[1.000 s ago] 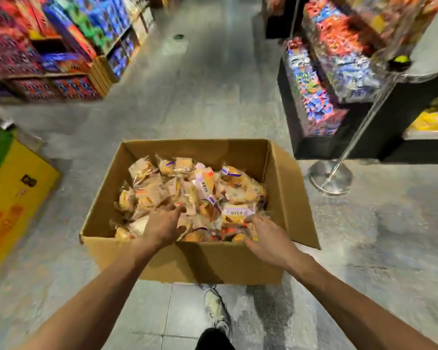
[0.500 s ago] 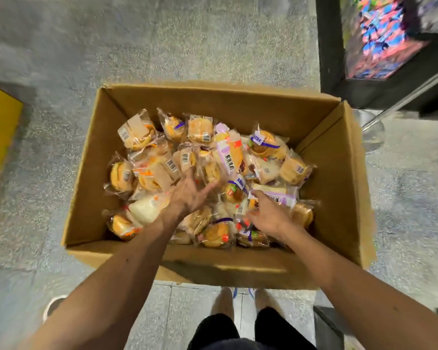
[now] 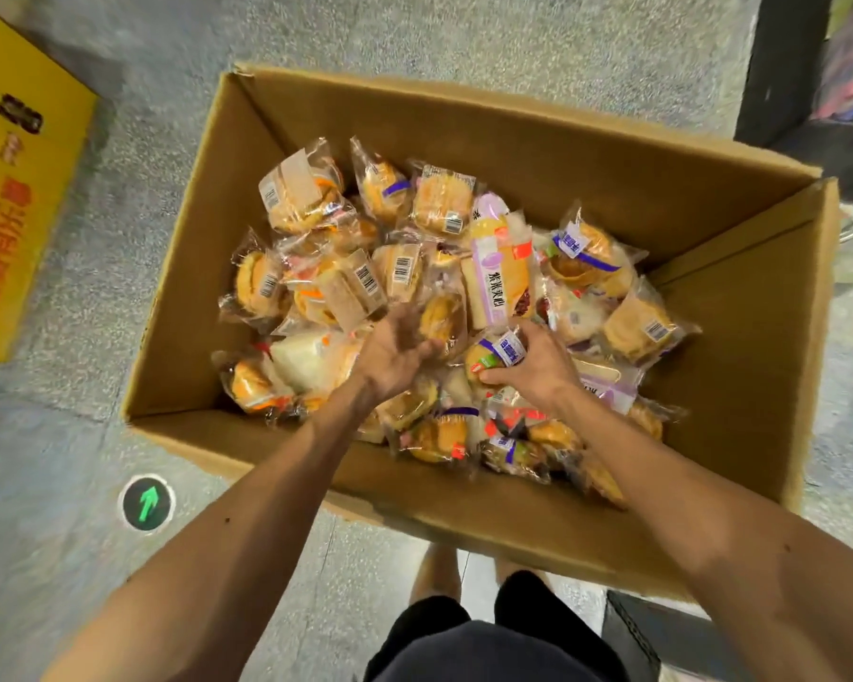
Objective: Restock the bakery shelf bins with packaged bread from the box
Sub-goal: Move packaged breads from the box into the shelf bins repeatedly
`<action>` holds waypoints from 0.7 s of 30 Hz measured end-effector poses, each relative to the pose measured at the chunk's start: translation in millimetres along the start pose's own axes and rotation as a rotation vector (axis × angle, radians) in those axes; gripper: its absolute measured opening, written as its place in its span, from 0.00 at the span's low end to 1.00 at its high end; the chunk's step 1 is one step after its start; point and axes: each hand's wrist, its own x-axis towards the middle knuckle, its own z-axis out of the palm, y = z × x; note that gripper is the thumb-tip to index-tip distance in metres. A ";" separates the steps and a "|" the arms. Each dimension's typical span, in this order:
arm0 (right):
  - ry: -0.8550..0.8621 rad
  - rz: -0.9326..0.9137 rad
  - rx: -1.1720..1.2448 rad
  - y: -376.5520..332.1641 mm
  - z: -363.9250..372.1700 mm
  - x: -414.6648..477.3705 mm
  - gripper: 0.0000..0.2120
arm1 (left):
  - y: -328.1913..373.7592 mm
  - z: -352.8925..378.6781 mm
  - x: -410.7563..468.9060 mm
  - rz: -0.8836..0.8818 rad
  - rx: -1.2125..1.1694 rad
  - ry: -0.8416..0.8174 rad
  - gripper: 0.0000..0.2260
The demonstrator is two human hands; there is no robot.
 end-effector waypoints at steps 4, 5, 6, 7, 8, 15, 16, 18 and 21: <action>-0.014 -0.020 0.234 9.6 -28.5 -4.3 0.29 | -12.0 -13.4 -10.6 -0.013 -0.088 -0.037 0.19; -0.036 -0.011 0.331 8.7 -35.6 -6.8 0.25 | -11.9 -15.3 -12.0 -0.033 -0.096 -0.037 0.18; -0.069 0.007 0.426 7.1 -42.5 -9.9 0.23 | -7.9 -16.3 -15.7 -0.065 -0.127 -0.035 0.17; -0.116 0.025 0.520 4.2 -48.3 -14.4 0.22 | -6.3 -16.5 -16.9 -0.095 -0.151 -0.042 0.17; -0.183 0.046 0.609 1.0 -53.0 -20.3 0.20 | -1.8 -16.1 -19.9 -0.119 -0.175 -0.050 0.17; -0.504 0.344 1.179 -5.1 -57.9 -39.1 0.28 | 24.7 4.9 -27.8 -0.292 -0.393 -0.164 0.20; -0.535 0.361 1.168 -3.7 -57.4 -39.4 0.28 | 27.4 7.5 -31.3 -0.307 -0.381 -0.184 0.20; -0.621 0.356 1.102 1.7 -56.3 -41.9 0.36 | 24.3 9.9 -35.9 -0.271 -0.246 -0.285 0.19; -0.666 0.340 1.026 15.4 -59.1 -43.5 0.43 | 20.7 8.4 -42.2 -0.178 0.053 -0.385 0.25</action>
